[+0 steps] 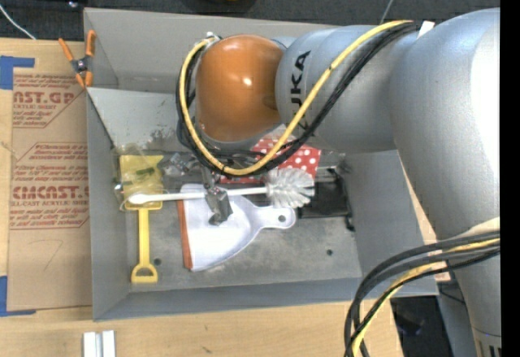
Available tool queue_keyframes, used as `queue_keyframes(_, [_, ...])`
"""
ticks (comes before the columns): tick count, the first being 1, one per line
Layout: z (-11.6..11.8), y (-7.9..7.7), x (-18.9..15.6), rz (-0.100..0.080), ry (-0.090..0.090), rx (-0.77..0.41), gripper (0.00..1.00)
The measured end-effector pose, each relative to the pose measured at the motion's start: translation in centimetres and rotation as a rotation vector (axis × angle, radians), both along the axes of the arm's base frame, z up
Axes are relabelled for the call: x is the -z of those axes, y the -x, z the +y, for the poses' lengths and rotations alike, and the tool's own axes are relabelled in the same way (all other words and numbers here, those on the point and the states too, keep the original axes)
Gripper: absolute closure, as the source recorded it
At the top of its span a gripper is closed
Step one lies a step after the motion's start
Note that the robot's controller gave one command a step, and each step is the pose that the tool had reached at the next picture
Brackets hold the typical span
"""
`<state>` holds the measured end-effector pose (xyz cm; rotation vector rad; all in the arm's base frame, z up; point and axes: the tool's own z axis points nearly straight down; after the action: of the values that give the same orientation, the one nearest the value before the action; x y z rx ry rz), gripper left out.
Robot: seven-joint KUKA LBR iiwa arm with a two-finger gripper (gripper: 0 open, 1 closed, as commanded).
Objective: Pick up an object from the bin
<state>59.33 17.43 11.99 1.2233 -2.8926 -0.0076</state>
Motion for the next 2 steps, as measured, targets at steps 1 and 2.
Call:
queue_keyframes(1, [0.38, 0.12, 5.01, -0.004, -0.003, 0.134, 0.00])
queue_keyframes(2, [-0.19, -0.13, 4.82, -0.007, -0.006, -0.239, 1.00])
